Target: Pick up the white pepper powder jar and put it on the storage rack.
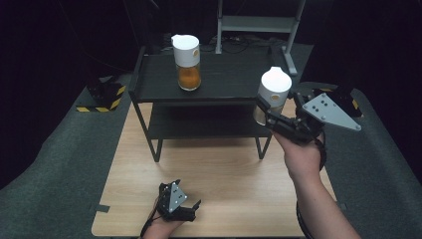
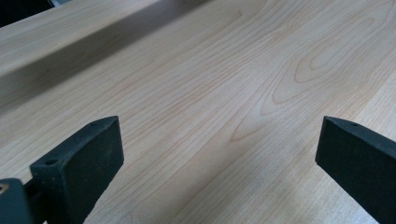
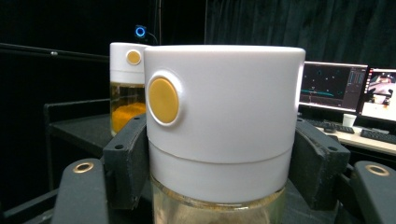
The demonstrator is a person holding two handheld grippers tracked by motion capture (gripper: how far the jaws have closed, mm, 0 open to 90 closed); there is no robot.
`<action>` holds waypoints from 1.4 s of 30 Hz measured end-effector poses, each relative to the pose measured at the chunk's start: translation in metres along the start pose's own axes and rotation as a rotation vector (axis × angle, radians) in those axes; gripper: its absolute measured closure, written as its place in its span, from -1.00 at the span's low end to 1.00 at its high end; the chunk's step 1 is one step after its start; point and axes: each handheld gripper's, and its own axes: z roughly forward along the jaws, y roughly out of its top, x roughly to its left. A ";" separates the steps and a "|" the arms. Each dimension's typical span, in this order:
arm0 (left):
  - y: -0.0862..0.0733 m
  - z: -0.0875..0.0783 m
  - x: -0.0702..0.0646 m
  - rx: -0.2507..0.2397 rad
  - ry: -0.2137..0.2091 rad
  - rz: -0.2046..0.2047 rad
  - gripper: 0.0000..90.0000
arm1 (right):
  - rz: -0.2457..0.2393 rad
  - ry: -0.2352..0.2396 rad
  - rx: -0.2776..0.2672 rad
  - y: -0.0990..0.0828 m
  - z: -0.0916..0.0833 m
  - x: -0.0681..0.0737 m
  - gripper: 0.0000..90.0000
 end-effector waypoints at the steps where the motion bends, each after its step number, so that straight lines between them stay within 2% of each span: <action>1: 0.000 0.000 0.000 -0.001 -0.001 0.000 -0.97 | 0.000 -0.002 0.001 0.001 0.002 0.000 -0.33; 12: -0.002 -0.001 0.002 -0.009 -0.006 -0.009 -0.97 | 0.001 -0.023 -0.002 0.012 0.024 -0.003 -0.33; 27: -0.002 -0.001 0.004 -0.012 -0.013 -0.014 -0.97 | 0.007 -0.050 0.010 0.026 0.066 -0.001 -0.33; 42: -0.003 -0.001 0.006 -0.016 -0.020 -0.027 -0.97 | 0.048 -0.076 0.047 0.019 0.101 -0.002 -0.33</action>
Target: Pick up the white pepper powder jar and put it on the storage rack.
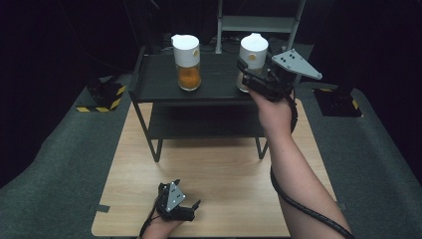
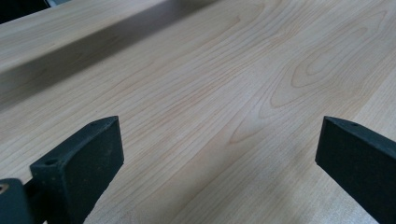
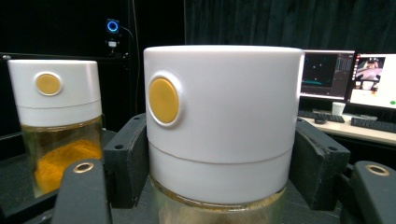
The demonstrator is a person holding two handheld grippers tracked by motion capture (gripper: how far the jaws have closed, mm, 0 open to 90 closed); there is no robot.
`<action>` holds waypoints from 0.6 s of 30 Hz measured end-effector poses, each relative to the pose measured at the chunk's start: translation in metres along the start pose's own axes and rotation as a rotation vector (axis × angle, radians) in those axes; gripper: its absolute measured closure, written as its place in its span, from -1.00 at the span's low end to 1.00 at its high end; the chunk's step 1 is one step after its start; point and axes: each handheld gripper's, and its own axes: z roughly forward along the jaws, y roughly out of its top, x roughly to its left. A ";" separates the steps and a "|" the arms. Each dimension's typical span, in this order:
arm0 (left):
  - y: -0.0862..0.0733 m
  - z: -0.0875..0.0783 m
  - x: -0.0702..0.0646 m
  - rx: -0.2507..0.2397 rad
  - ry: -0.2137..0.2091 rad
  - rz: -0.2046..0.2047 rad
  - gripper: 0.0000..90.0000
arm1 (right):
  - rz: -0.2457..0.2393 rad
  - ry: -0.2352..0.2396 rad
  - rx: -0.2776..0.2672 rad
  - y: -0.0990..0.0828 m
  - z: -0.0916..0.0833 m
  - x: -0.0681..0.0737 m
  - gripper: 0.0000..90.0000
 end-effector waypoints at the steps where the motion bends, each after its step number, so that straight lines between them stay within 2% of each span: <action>1: 0.000 0.000 0.000 -0.002 -0.001 -0.003 -0.97 | 0.005 -0.001 0.000 0.000 0.002 0.000 -0.33; 5: -0.001 0.000 0.001 -0.005 -0.004 -0.004 -0.97 | 0.022 -0.006 0.004 -0.001 0.009 0.000 -0.33; 18: -0.002 0.000 0.001 -0.009 -0.007 -0.005 -0.97 | 0.018 0.000 0.018 0.000 0.018 0.006 -0.33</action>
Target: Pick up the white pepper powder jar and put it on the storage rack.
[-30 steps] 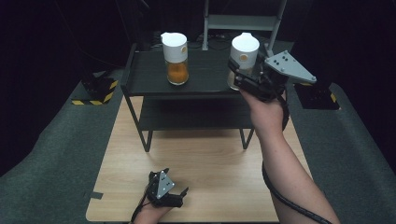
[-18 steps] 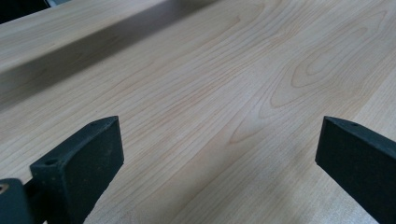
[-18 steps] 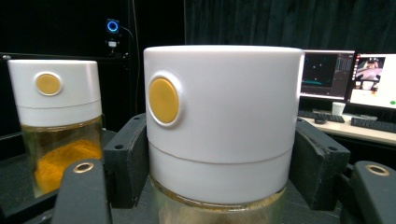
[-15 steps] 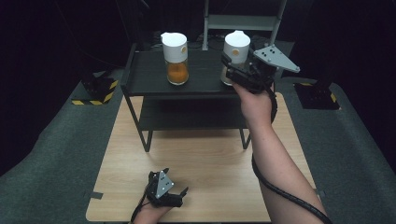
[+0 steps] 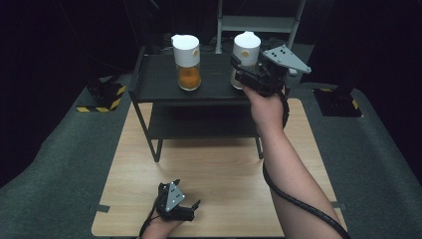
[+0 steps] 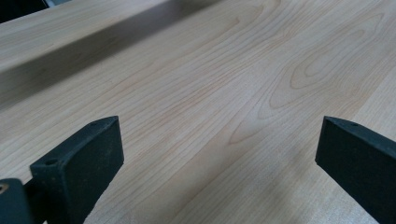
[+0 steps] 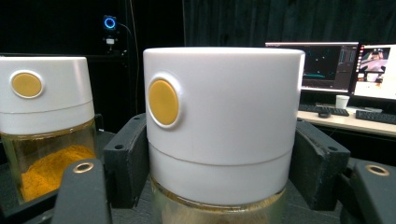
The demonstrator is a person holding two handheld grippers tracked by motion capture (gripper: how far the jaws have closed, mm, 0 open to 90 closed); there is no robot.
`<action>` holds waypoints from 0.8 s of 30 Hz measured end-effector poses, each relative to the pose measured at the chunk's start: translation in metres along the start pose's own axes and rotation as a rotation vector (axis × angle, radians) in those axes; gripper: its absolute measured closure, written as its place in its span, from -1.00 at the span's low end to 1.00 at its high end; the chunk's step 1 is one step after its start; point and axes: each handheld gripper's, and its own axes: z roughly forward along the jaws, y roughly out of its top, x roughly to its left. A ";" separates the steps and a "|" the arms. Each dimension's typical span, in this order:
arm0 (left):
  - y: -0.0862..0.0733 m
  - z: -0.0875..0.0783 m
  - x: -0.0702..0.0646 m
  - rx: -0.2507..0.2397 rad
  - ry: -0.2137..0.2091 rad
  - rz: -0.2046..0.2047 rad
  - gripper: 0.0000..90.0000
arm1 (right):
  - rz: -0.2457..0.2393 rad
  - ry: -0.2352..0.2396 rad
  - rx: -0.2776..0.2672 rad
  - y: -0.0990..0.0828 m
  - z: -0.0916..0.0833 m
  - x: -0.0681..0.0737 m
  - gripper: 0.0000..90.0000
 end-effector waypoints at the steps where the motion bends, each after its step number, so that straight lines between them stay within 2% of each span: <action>1: 0.000 0.000 0.000 0.000 0.000 -0.001 -0.97 | -0.002 0.001 0.001 0.000 0.000 0.000 -0.34; 7: 0.000 0.000 0.001 -0.001 -0.002 -0.003 -0.97 | 0.008 0.004 0.002 -0.001 0.001 0.001 -0.34; 24: 0.000 0.000 0.001 -0.002 -0.002 -0.003 -0.97 | -0.013 0.002 0.012 0.000 0.002 0.002 -0.35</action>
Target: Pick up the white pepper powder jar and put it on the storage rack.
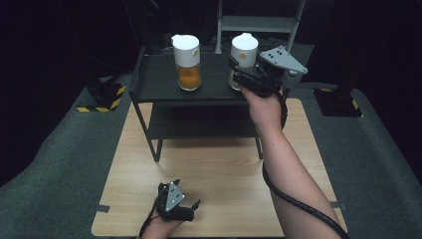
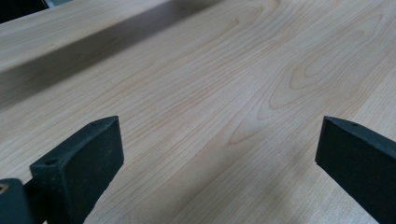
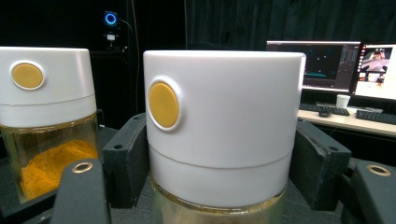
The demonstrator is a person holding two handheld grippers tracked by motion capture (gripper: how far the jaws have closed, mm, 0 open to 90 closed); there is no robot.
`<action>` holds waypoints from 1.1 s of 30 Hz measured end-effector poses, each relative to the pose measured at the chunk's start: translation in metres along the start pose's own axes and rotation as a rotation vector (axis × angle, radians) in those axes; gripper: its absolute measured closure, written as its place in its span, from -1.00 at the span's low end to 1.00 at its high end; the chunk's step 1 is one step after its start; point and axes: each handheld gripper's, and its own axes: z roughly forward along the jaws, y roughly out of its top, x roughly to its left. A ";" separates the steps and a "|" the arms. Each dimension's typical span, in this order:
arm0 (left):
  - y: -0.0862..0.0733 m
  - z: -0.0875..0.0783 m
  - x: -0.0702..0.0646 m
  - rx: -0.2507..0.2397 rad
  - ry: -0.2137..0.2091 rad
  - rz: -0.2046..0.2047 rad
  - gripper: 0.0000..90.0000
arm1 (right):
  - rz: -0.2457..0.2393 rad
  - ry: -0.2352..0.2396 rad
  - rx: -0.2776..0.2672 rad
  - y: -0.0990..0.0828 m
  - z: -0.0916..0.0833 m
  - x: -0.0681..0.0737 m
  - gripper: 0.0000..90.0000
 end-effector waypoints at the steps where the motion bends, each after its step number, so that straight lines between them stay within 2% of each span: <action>1: 0.000 0.000 0.000 0.000 0.000 0.000 -0.97 | -0.002 0.000 0.004 0.001 0.000 0.000 -0.35; 4: 0.000 0.000 0.000 0.000 0.000 0.000 -0.97 | -0.007 0.000 0.011 0.003 0.000 0.000 -0.37; 10: 0.000 0.000 0.000 0.002 -0.001 0.002 -0.97 | 0.008 -0.006 0.017 0.005 0.000 0.002 -0.56; 13: 0.001 0.000 0.000 0.004 -0.002 0.003 -0.97 | -0.002 -0.007 0.016 0.005 -0.001 0.003 -0.63; 18: 0.001 0.001 0.000 0.006 -0.002 0.005 -0.97 | -0.011 -0.014 0.018 0.006 -0.003 0.005 -0.90; 21: 0.002 0.001 0.000 0.009 -0.001 0.006 -0.97 | -0.002 -0.009 0.023 0.007 -0.004 0.005 -0.99; 33: 0.003 0.001 -0.001 0.014 0.003 0.012 -0.97 | -0.006 -0.008 0.010 0.005 -0.020 0.002 -1.00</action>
